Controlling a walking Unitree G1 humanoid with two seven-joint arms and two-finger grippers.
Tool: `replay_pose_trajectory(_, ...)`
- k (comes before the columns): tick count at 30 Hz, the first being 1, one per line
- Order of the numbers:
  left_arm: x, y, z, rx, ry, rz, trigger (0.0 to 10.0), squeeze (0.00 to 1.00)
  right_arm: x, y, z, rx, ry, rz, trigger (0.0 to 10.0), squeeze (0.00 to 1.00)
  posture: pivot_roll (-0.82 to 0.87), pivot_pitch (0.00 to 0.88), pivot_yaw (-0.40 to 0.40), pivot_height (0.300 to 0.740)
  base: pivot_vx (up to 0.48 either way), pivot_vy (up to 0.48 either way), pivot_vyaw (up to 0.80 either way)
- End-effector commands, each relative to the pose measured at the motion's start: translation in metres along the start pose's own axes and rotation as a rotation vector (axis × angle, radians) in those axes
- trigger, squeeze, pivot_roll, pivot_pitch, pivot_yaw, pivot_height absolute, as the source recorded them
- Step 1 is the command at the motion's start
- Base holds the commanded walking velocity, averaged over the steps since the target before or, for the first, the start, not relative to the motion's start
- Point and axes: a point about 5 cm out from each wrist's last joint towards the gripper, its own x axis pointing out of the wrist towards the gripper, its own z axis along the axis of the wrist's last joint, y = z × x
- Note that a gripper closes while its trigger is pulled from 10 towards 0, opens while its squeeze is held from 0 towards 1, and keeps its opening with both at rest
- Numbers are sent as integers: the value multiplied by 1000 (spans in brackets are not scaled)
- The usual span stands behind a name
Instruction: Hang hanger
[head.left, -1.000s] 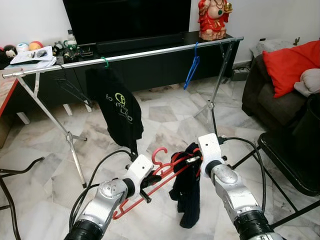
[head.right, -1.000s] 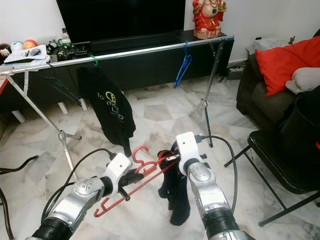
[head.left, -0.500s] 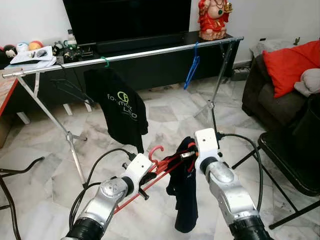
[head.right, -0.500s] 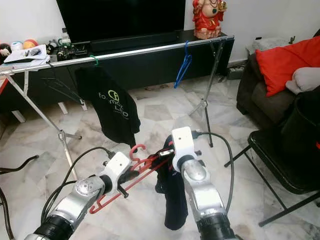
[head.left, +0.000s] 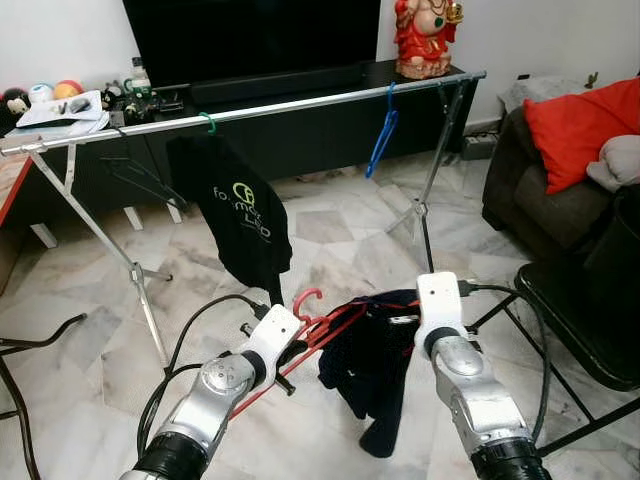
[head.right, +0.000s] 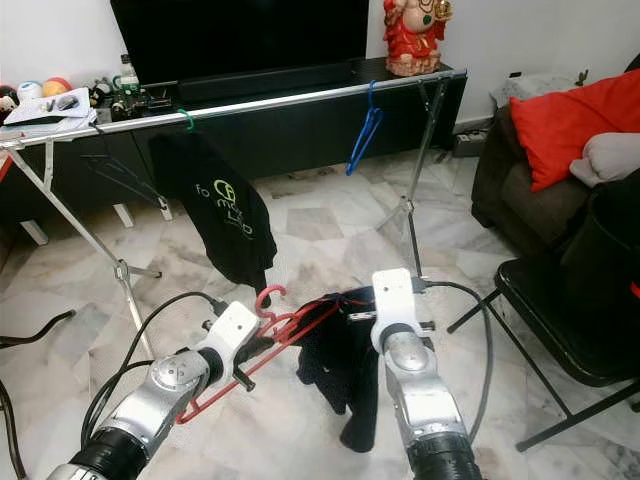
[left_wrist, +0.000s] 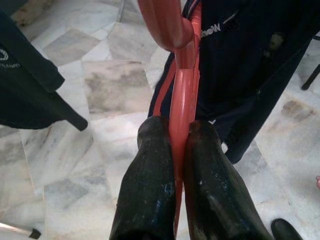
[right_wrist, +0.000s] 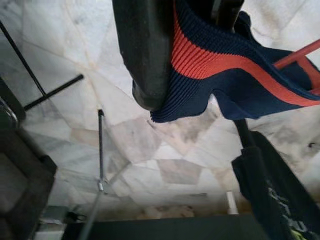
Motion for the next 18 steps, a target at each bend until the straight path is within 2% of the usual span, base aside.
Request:
replay_pose_trajectory(1, -1, -1, 3, 14, -19, -35, 10000, 0, 1, 4, 2, 10, -13, 19, 10000, 0, 48, 70, 45, 740, 0, 0, 0)
replay_pose_trajectory(3, -1, -2, 3, 13, -20, -44, 10000, 0, 1, 5, 3, 11, -17, 27, 10000, 0, 48, 70, 45, 740, 0, 0, 0)
replay_pose_trajectory(6, 0, -10, 6, 7, -36, -106, 10000, 0, 2, 18, 13, 11, -73, 107, 10000, 0, 49, 67, 47, 740, 0, 0, 0)
replay_pose_trajectory(10, 0, -13, 7, -9, -48, -135, 10000, 0, 3, 22, 18, 2, -92, 128, 10000, 0, 54, 62, 46, 740, 0, 0, 0)
replay_pose_trajectory(18, -7, -11, 6, -43, -63, -192, 10000, 0, 9, 8, 21, -14, -93, 81, 10000, 0, 57, 61, 45, 740, 0, 0, 0)
